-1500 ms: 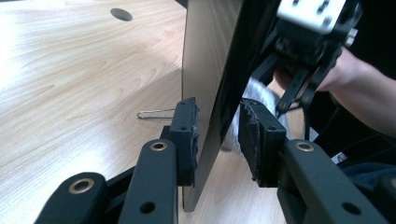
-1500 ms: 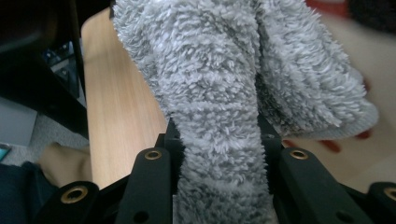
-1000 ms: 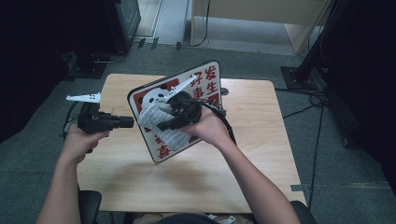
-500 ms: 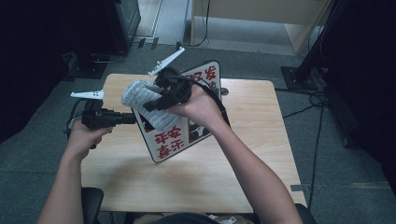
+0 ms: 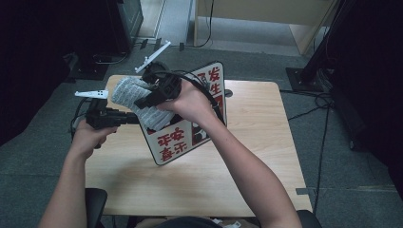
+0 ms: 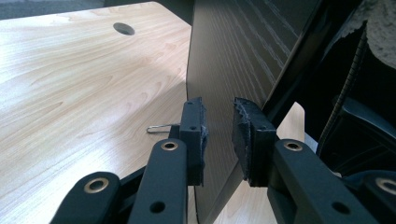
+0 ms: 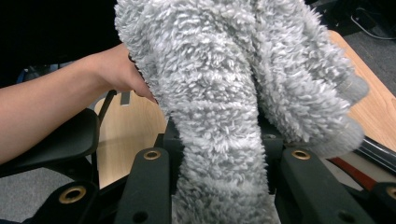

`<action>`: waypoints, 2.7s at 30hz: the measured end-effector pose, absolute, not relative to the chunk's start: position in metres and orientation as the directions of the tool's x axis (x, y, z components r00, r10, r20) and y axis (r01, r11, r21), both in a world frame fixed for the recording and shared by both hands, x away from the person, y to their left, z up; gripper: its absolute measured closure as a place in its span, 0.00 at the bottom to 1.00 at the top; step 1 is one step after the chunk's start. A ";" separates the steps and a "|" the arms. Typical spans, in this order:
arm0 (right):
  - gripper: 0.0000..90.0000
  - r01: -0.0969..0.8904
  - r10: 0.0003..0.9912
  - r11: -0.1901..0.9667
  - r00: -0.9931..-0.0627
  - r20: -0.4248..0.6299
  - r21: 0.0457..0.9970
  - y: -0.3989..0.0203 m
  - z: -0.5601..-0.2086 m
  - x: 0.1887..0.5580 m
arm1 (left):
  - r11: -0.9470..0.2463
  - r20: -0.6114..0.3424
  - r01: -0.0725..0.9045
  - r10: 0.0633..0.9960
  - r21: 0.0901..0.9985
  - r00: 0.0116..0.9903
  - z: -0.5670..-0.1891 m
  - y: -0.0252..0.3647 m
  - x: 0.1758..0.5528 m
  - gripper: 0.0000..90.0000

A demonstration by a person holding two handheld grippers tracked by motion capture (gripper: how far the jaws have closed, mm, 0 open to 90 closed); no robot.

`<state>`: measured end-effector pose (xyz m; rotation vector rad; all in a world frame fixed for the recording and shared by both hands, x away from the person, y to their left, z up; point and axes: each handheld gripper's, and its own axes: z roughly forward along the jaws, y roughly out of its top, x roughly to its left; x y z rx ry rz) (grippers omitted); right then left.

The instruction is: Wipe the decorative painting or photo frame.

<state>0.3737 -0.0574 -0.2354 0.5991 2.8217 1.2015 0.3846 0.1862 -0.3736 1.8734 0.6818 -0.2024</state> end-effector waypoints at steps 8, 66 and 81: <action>0.74 0.344 0.348 0.642 -0.927 0.139 0.685 -0.058 -0.247 0.372 | -0.255 -0.443 0.543 0.361 0.800 0.821 -0.373 0.186 0.385 0.83; 0.74 0.341 0.292 0.670 -0.938 0.188 0.659 -0.065 -0.323 0.360 | -0.249 -0.459 0.554 0.352 0.794 0.816 -0.375 0.187 0.384 0.86; 0.74 0.348 0.289 0.672 -0.936 0.201 0.654 -0.068 -0.341 0.356 | -0.253 -0.465 0.559 0.349 0.790 0.814 -0.374 0.187 0.384 0.88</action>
